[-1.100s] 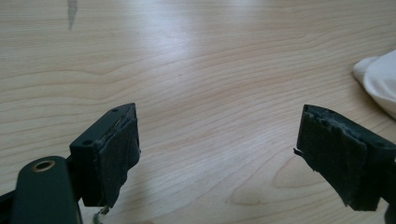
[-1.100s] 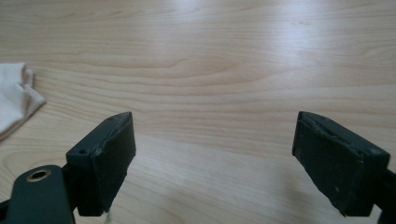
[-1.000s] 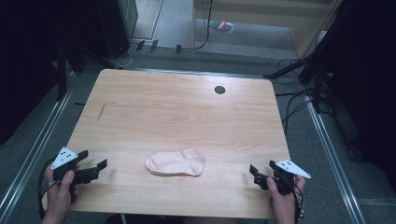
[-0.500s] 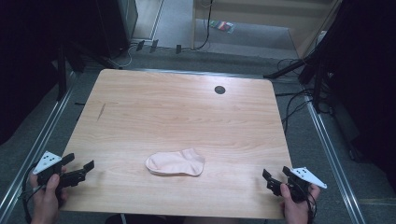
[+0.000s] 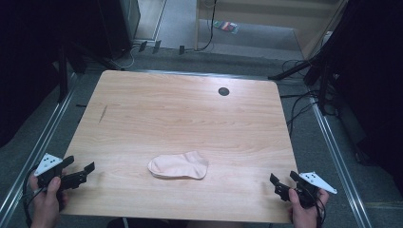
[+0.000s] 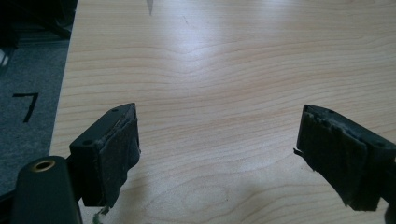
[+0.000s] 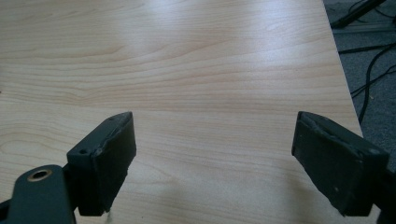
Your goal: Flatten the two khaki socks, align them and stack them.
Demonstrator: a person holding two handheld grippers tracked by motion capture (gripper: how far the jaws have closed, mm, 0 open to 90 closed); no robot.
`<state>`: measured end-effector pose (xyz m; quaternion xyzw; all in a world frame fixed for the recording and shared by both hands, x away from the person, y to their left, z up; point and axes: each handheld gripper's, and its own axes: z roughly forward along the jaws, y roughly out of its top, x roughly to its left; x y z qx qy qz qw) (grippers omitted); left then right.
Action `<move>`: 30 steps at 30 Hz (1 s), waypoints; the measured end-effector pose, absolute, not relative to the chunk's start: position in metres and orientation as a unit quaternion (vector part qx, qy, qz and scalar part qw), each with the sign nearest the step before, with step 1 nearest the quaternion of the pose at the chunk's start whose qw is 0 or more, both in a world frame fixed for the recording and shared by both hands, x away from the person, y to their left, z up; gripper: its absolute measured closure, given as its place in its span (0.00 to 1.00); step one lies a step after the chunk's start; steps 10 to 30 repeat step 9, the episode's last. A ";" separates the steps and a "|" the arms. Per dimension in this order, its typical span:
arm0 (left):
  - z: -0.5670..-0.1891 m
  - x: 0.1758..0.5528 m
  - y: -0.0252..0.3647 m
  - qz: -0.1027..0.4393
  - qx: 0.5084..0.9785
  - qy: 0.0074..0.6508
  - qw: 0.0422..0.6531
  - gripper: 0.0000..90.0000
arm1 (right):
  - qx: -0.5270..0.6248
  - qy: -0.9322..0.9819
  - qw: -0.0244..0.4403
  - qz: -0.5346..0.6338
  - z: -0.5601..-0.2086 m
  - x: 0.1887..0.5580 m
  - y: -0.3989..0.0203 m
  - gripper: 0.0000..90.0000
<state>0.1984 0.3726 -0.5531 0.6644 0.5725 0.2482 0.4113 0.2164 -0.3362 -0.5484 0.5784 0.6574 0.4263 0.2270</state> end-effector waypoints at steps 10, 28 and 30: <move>-0.553 0.201 0.373 0.243 0.665 0.578 0.406 0.15 | 0.581 0.653 0.224 0.430 -0.549 0.218 -0.337 0.16; -0.553 0.201 0.373 0.243 0.665 0.578 0.406 0.15 | 0.581 0.653 0.224 0.430 -0.549 0.218 -0.337 0.16; -0.553 0.201 0.373 0.243 0.665 0.578 0.406 0.15 | 0.581 0.653 0.224 0.430 -0.549 0.218 -0.337 0.16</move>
